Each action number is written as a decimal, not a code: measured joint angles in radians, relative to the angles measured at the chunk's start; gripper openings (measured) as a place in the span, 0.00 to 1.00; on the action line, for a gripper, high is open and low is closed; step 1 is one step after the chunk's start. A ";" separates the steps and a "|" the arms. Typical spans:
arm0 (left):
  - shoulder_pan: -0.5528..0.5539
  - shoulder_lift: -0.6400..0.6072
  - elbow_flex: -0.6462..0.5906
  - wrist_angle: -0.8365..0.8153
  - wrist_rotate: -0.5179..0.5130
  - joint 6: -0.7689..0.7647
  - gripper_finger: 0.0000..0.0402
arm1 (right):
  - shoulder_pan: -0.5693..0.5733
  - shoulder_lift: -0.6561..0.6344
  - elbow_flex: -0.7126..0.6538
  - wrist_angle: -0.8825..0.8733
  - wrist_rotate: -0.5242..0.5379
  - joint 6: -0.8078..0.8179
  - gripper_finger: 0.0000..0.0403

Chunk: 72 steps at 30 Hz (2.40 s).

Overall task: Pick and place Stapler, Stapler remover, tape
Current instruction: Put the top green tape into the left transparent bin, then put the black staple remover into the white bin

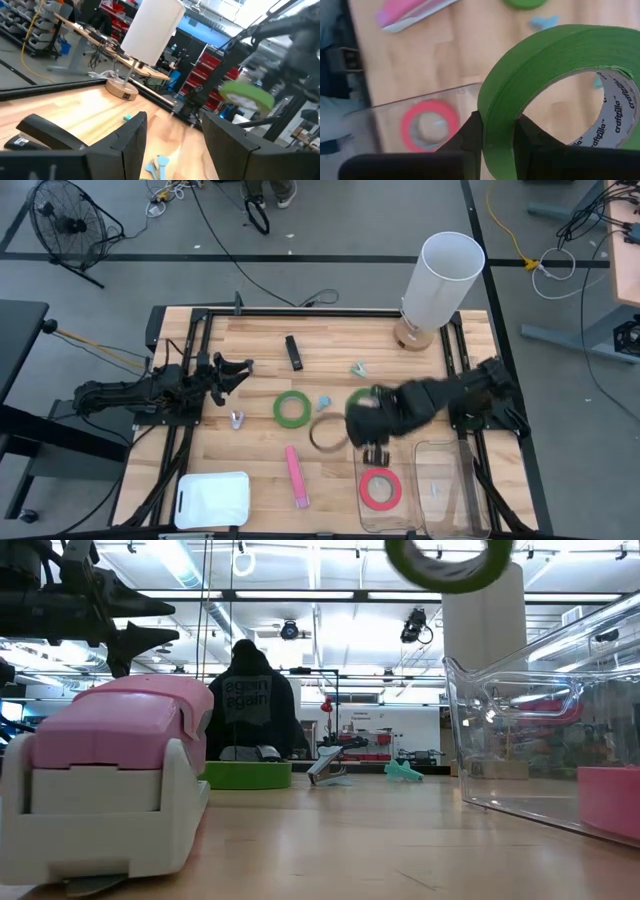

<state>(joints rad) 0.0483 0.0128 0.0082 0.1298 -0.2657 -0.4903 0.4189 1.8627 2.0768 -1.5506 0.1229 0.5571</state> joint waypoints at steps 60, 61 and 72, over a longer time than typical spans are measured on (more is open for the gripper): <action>0.000 0.000 0.000 -0.024 0.121 -0.064 0.49 | 0.342 0.002 -0.490 0.540 -0.050 0.461 0.51; 0.000 0.000 0.000 -0.024 0.121 -0.064 0.49 | 0.339 0.002 -0.490 0.540 -0.050 0.452 0.50; 0.000 0.000 0.000 -0.023 0.121 -0.066 0.49 | 0.215 -0.001 -0.490 0.546 -0.019 0.277 0.40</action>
<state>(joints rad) 0.0479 0.0128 0.0082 0.1070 -0.1448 -0.5568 0.6341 1.8619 1.5871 -1.0043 0.1036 0.8343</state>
